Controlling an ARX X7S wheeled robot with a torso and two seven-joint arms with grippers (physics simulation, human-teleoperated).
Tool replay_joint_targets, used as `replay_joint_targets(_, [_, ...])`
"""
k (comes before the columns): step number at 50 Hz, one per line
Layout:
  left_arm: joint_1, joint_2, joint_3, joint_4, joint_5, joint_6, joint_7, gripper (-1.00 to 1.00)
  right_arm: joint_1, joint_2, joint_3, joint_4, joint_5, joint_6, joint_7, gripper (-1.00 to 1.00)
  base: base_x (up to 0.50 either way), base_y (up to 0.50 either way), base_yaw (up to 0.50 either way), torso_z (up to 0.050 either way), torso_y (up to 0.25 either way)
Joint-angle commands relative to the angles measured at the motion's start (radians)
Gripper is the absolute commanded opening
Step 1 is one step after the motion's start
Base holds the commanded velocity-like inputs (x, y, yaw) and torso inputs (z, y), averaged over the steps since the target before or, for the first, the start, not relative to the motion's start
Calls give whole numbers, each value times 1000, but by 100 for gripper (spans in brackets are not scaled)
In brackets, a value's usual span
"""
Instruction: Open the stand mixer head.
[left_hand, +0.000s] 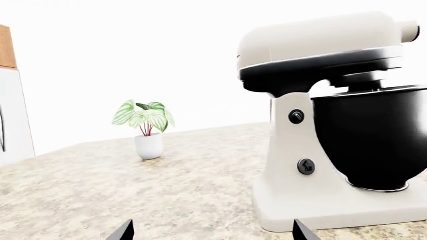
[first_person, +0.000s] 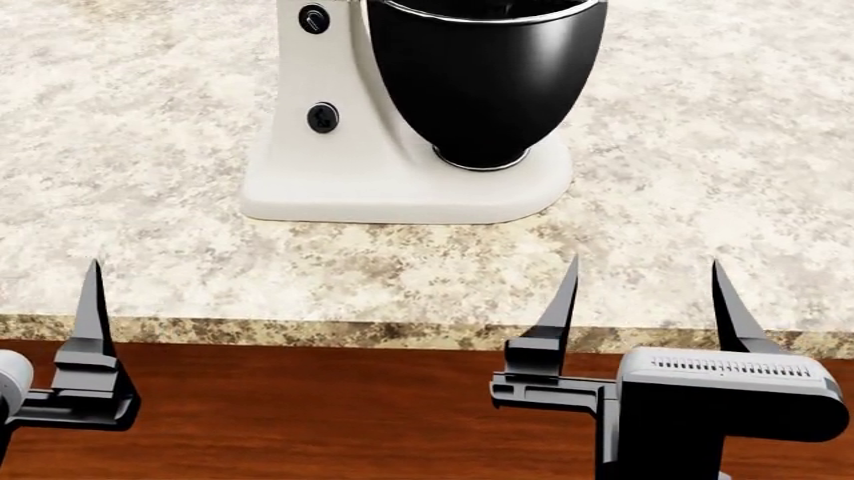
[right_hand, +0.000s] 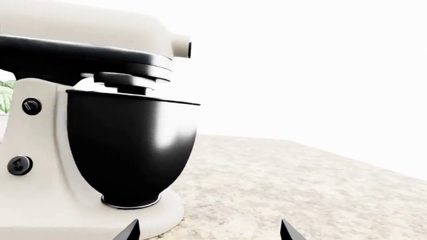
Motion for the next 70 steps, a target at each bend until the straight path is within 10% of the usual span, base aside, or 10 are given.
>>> replay_joint_targets(1, [3,-5,-2,9,-7,-4,-7,100,1,6,-7,2,4,-2,8,100,0,500,0,0,0])
replay_joint_targets(40, [-1,-15,14,-5,-20,9,-28,100,-3,19,-14,-16,35,-4,33,100,0,500,0,0,0])
replay_joint_targets(62, [5,-21,15,-7,-33,21,-38,100,-6,21,0,-22,98,-4,23,100,287,0,0,0,0])
replay_joint_targets(63, [7,-21,13,-6,-36,23,-37,100,-8,23,0,-22,94,-9,25,-100,0,0,0,0,0])
replay_joint_targets(70, [5,-22,13,-9,-38,27,-42,100,2,32,-4,-28,92,-9,27,-100,0,0,0,0,0])
